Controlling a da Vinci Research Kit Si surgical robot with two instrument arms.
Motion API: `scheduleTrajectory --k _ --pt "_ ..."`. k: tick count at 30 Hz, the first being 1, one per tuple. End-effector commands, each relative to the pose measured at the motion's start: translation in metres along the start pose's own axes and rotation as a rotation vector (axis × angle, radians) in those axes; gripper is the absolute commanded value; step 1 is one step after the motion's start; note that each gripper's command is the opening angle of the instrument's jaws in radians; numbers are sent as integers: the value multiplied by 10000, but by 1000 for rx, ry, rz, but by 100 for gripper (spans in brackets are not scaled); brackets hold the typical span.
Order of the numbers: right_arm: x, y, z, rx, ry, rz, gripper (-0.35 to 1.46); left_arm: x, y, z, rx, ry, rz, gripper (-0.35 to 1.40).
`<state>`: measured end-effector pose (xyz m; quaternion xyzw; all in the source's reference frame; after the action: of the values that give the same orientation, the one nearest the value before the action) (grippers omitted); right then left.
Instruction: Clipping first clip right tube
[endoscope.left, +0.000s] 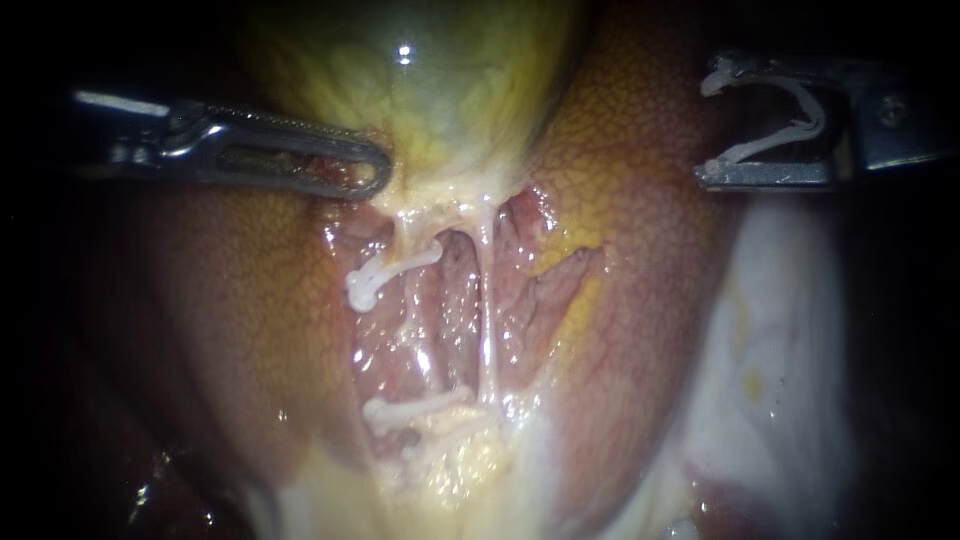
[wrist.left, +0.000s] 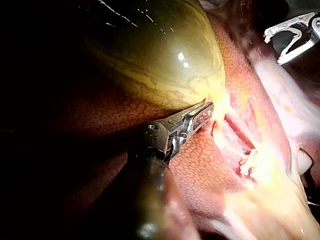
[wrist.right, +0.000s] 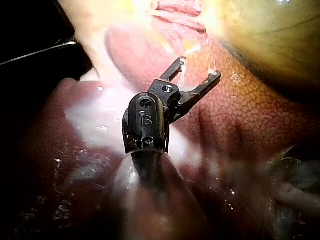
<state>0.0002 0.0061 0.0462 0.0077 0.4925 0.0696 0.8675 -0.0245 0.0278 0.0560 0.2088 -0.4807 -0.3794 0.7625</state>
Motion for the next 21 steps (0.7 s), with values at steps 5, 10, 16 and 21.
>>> scheduleTrajectory --k 5,10,16,21 --pt "0 0 0 0 0 0 50 -1 -2 -2 1 0 -1 -35" --pt "-1 0 1 -1 0 0 50 -11 -7 -15 8 3 -7 -35" --pt "-2 0 1 1 1 0 50 -35 -12 -53 -5 -12 -28 -35" --pt "-1 0 2 1 1 0 50 -49 -14 -73 -18 -30 -26 -35"
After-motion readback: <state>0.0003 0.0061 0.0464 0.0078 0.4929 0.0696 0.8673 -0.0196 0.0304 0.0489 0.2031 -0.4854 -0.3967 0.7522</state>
